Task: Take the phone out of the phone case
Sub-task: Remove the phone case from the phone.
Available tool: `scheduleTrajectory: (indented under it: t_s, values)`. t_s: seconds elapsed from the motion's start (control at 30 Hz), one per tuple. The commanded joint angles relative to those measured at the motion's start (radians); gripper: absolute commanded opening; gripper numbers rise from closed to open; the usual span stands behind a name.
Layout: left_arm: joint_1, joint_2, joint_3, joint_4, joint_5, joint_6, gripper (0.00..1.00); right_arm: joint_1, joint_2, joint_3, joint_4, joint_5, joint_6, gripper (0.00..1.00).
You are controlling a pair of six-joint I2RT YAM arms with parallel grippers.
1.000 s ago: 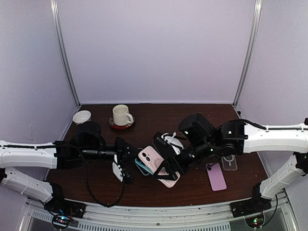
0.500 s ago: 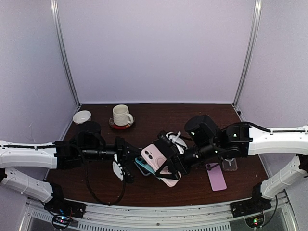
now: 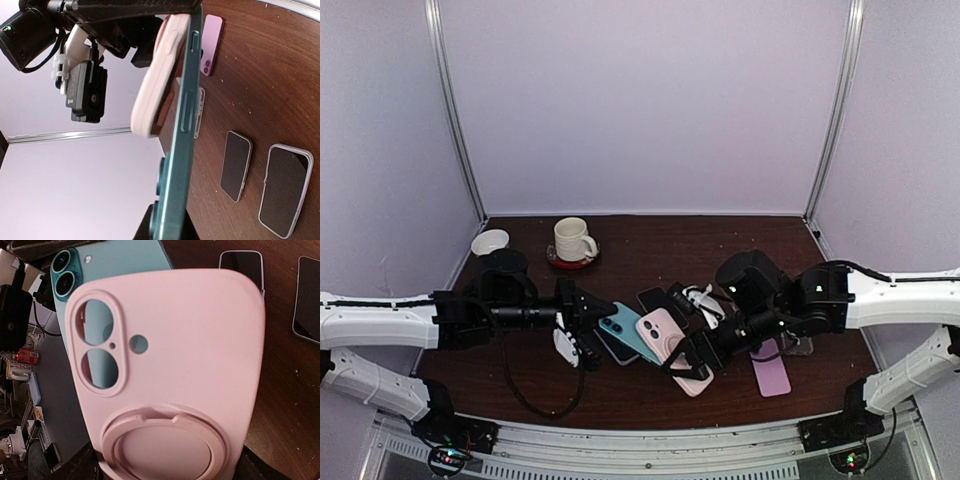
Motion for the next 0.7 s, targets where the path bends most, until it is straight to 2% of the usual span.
scheduleTrajectory:
  t_s: [0.0, 0.4, 0.67]
  values:
    - [0.018, -0.053, 0.031, 0.237, -0.020, -0.052, 0.00, 0.004, -0.015, -0.041, -0.086, 0.035, 0.016, 0.80]
    - [0.021, -0.055, 0.031, 0.229, -0.028, -0.036, 0.00, -0.029, -0.098, -0.120, -0.166, 0.089, 0.061, 0.80]
    - [0.031, -0.056, 0.031, 0.225, -0.031, -0.026, 0.00, -0.164, -0.214, -0.222, -0.269, 0.138, 0.077, 0.81]
